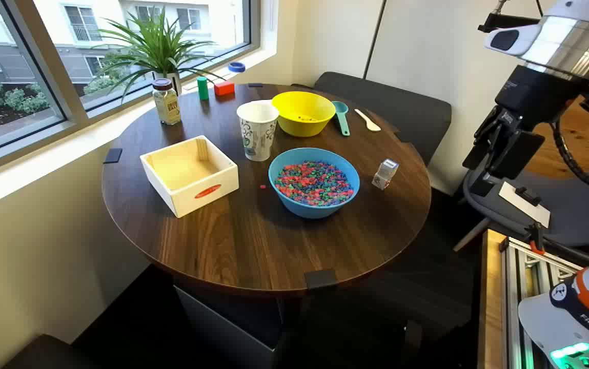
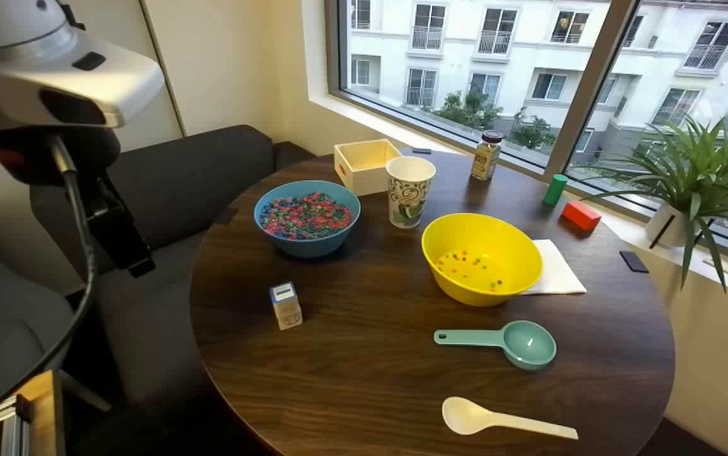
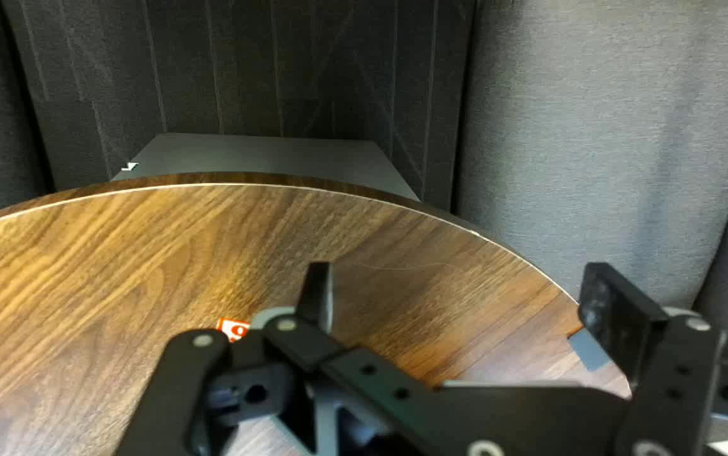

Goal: Pick up the top square block from the stack of blocks and put it on the table then flip it forward once

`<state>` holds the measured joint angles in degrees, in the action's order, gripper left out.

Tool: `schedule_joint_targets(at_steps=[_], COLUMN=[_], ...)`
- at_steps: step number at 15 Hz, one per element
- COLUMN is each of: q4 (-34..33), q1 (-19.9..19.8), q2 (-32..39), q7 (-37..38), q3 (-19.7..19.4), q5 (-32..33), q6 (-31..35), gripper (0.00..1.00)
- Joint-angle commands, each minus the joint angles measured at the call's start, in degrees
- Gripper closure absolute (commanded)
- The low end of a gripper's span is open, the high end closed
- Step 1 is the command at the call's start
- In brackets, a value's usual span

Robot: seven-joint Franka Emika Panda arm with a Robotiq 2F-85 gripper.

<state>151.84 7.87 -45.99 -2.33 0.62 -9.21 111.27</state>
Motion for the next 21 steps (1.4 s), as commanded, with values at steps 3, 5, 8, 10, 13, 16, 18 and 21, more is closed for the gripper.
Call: schedule_joint_targets(at_steps=[3, 5, 8, 10, 13, 16, 18, 21], q4=[-0.14, -0.14, -0.84, -0.85, -1.09, -1.54, -2.12, -3.25], q1=[-0.6, -0.6, -4.61, -6.2, -7.12, -6.87, -6.48, -6.08], q2=[0.03, 0.03, 3.32, 5.55, 9.4, 13.51, 16.05, 19.21], q7=[-0.36, -0.36, -0.34, -1.33, -2.21, -3.03, -3.61, -3.76], q3=[0.46, 0.46, -0.31, -0.78, -1.66, -2.59, -3.02, -3.53], q5=[-0.36, -0.36, 3.65, 6.0, 7.85, 7.48, 6.81, 5.56], q6=[-0.22, -0.22, 6.08, 10.55, 15.78, 20.09, 22.42, 23.94], gripper=[0.0, 0.0, 0.0, 0.0, 0.0, 0.0, 0.0, 0.0])
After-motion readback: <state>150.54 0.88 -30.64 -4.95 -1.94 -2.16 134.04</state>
